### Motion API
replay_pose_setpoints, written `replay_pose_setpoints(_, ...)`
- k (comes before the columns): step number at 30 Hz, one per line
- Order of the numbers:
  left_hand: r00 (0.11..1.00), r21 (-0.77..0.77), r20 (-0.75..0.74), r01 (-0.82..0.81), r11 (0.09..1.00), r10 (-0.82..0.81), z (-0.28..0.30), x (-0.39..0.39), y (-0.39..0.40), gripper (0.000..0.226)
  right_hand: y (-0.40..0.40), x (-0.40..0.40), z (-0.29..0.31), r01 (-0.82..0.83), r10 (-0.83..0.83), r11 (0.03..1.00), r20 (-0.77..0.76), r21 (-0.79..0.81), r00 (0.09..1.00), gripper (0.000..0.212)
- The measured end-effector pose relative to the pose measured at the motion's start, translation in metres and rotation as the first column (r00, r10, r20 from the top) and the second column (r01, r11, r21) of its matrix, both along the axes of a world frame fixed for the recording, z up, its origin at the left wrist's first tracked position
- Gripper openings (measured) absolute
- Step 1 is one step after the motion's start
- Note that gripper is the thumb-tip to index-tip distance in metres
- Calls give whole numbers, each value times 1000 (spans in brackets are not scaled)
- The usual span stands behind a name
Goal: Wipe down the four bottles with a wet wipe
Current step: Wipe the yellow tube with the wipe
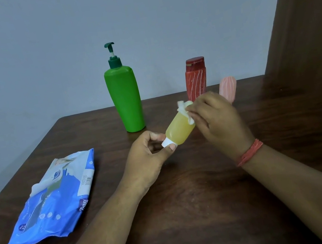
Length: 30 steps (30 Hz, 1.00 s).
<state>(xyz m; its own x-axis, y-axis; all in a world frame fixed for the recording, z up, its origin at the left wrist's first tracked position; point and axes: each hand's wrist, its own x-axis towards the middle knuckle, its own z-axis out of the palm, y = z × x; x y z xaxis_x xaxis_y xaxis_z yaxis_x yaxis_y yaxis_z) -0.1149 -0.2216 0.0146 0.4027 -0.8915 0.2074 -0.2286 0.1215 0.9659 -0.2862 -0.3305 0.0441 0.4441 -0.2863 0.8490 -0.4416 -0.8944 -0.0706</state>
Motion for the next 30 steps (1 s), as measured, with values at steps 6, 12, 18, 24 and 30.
replay_pose_setpoints(6, 999, -27, -27, -34, 999, 33, 3, -1, 0, 20, -5, -1, 3, 48, -49, 998, -35, -47, 998, 21)
replay_pose_setpoints(12, 971, -42, -235, -67, 997, 56, 2, -1, 1, 20, 6, 2, -3, -30, 30, 1000, -111, -5, 993, 15)
replay_pose_setpoints(18, 935, -59, -356, -23, 998, 1, 5, -5, 2, 16, 1, 2, -2, 16, -19, 996, 37, 82, 999, 11)
replay_pose_setpoints(24, 912, -91, -411, -22, 996, -17, 9, -8, 3, 14, 0, 5, -5, -42, 35, 994, 71, 100, 997, 10)
replay_pose_setpoints(30, 908, -107, -418, -40, 993, -8, 10, -9, 4, 15, 10, 11, -17, -163, 160, 967, 33, 197, 987, 9)
